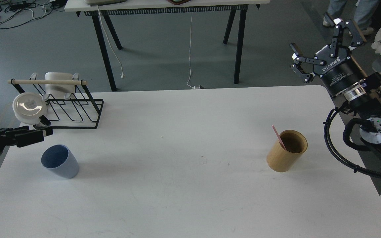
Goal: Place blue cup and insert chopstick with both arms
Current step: 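Grasp the blue cup with the left gripper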
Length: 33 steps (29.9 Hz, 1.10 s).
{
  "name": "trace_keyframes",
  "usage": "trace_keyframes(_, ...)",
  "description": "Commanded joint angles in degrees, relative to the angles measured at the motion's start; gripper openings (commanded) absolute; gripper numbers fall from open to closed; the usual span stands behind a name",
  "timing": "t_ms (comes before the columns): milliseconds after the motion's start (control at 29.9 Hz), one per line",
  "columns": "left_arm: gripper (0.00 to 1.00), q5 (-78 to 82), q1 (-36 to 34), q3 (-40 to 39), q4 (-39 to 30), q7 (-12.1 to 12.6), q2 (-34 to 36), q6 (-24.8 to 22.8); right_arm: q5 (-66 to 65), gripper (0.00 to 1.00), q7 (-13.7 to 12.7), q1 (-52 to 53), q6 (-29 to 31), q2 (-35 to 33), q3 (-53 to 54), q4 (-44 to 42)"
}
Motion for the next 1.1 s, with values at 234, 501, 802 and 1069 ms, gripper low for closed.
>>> trace_keyframes(234, 1.00, 1.0, 3.2, 0.0, 5.6, 0.0, -5.1, 1.9, 0.0, 1.00, 0.0, -0.3, 0.0, 0.0, 0.0, -0.3)
trace_keyframes(501, 1.00, 1.0, 5.3, 0.1, 8.8, 0.0, -6.4, 3.4, 0.0, 1.00, 0.0, -0.6, 0.0, 0.0, 0.0, -0.2)
trace_keyframes(802, 0.93, 0.9, 6.3, 0.1, 9.7, 0.0, -7.3, 3.5, 0.0, 1.00, 0.1, -1.3, 0.0, 0.0, 0.1, -0.2)
trace_keyframes(1069, 0.71, 2.6, 6.5, 0.2, 9.7, 0.0, -8.0, 4.2, 0.1, 1.00, 0.1, -1.8, 0.0, -0.1, 0.1, -0.2)
